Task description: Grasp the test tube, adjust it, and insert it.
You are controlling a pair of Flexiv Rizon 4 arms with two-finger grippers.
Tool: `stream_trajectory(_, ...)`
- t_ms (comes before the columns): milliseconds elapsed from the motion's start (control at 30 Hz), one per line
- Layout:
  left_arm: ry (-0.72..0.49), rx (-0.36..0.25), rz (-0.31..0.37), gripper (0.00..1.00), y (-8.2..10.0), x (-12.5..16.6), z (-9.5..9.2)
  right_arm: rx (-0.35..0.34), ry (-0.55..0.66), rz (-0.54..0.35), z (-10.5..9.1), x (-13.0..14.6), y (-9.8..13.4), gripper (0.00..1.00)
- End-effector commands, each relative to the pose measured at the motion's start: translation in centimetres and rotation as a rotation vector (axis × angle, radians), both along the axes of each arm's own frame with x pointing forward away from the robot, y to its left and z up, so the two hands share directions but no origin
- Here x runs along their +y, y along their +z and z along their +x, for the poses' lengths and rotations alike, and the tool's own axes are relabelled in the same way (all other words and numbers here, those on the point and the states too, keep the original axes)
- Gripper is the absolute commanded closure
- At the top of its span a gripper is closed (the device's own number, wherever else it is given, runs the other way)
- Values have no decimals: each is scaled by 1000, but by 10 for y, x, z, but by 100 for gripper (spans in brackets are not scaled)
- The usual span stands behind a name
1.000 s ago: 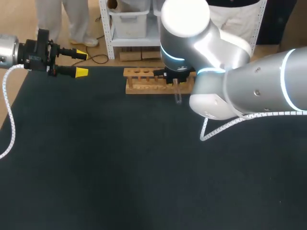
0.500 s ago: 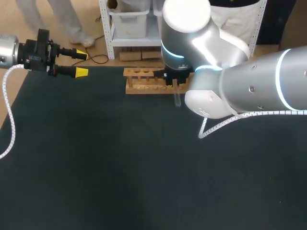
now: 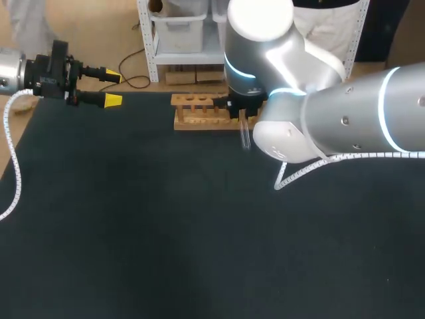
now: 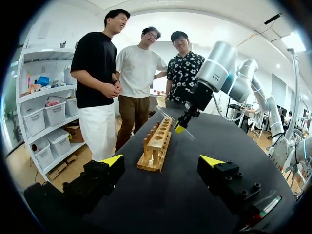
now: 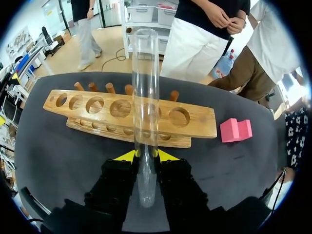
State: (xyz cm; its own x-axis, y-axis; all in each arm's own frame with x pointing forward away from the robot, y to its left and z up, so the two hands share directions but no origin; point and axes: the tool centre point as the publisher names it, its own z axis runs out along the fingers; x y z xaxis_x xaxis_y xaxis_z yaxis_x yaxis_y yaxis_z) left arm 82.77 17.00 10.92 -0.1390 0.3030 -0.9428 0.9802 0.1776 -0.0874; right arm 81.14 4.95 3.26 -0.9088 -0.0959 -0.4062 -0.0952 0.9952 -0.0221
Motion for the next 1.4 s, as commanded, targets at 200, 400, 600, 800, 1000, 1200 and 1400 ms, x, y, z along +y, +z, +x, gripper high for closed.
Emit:
stream_trajectory(200,3,-2,0,0,0,0,-2,-57,-67,-7,-19,-10,24,100)
stream_trajectory(400,3,-2,0,0,0,0,-2,-94,-132,-10,-33,-16,41,100)
stream_trajectory(600,3,-2,0,0,0,0,-2,-116,-153,-17,-42,-16,58,100)
stream_trajectory(800,3,-2,0,0,0,0,-2,-146,-148,-25,-49,-16,76,100)
stream_trajectory(1000,3,-2,0,0,0,0,-2,-162,-139,-34,-55,-19,87,100)
stream_trajectory(1200,3,-2,0,0,0,0,-2,-165,-120,-28,-57,-20,89,100)
stream_trajectory(1400,3,-2,0,0,0,0,-2,-172,-96,-2,-57,-19,89,100)
